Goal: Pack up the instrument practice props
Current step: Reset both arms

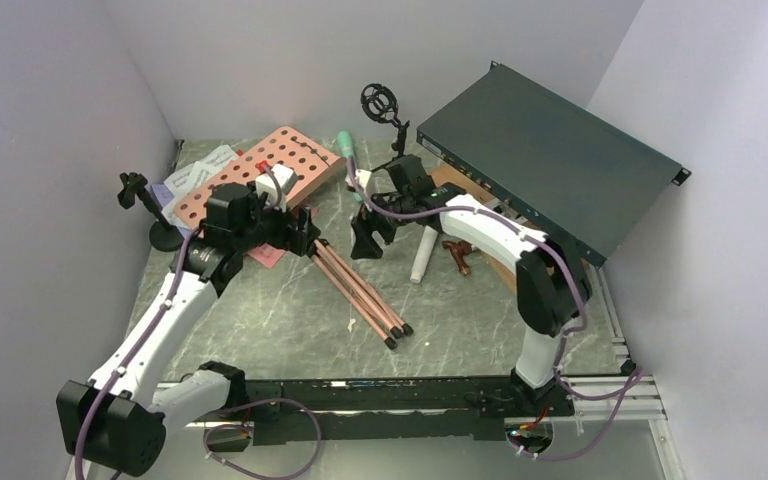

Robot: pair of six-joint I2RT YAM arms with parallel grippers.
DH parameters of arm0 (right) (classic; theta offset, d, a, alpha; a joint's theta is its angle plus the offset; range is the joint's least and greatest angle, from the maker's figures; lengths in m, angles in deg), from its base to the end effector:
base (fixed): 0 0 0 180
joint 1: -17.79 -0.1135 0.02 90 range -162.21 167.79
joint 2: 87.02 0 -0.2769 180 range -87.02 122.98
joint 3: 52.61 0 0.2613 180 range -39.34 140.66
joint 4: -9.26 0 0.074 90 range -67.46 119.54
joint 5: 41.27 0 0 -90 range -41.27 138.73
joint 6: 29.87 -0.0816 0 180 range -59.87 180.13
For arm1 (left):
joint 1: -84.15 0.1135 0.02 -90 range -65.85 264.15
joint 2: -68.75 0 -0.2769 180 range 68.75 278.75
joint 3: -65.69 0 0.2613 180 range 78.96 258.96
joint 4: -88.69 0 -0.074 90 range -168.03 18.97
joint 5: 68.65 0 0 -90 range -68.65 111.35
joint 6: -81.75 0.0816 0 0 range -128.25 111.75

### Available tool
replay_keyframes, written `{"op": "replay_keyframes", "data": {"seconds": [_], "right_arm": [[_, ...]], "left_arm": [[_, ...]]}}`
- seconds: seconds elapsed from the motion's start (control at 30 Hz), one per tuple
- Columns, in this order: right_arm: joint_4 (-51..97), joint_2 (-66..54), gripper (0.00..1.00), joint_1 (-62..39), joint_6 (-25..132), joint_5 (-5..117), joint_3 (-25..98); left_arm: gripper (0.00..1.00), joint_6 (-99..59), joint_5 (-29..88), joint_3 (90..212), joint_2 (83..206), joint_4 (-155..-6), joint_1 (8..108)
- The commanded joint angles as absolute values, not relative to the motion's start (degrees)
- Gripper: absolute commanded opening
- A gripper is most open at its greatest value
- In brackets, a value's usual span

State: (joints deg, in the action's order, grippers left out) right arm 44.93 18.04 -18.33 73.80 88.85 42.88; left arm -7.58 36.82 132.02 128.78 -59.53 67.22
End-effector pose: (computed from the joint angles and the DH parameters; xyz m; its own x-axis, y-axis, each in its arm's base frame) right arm 0.3290 0.3052 0.2406 -0.3642 -0.4895 -0.7923 -0.9297 0.2414 0.2782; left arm 0.2608 -0.1021 0.3164 -0.4055 0.1352 -0.9040 0.5158 0.8504 -0.1042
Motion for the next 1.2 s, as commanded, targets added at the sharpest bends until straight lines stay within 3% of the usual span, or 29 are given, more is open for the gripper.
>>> {"op": "replay_keyframes", "data": {"seconds": [0.0, 0.17, 0.23, 0.37, 0.47, 0.6, 0.83, 1.0, 1.17], "right_arm": [[58.57, 6.89, 0.84, -19.91, 96.54, 87.85, 40.20], [67.06, -10.51, 0.98, -19.51, 107.31, 81.45, 32.98], [68.63, -17.74, 0.99, -16.37, 107.98, 81.83, 32.26], [69.56, -25.63, 1.00, -5.50, 99.68, 86.11, 37.23], [67.07, -29.56, 1.00, 0.11, 87.68, 82.46, 41.35], [62.13, -32.43, 1.00, 6.22, 74.03, 80.90, 43.32], [62.46, -34.14, 1.00, 12.81, 71.61, 91.71, 45.71], [57.25, -36.03, 1.00, 14.09, 57.82, 85.35, 44.00], [58.19, -36.69, 1.00, 14.66, 56.99, 81.80, 46.59]], "left_arm": [[0.99, -15.30, 40.29, 131.13, 125.81, -59.27, 67.45], [1.00, -17.16, 41.90, 133.01, 124.93, -57.37, 67.45], [1.00, -17.72, 42.55, 133.05, 123.84, -57.48, 67.45], [0.99, -19.29, 43.04, 132.02, 120.58, -59.37, 67.45], [0.99, -22.25, 44.54, 132.98, 118.36, -58.90, 67.45], [0.99, -27.91, 44.77, 134.99, 115.71, -57.85, 67.45], [0.99, -30.14, 41.16, 143.89, 113.25, -48.38, 67.45], [0.99, -32.00, 39.48, 147.17, 109.93, -45.94, 67.45], [0.99, -30.86, 38.06, 150.08, 108.35, -43.53, 67.49]]}}
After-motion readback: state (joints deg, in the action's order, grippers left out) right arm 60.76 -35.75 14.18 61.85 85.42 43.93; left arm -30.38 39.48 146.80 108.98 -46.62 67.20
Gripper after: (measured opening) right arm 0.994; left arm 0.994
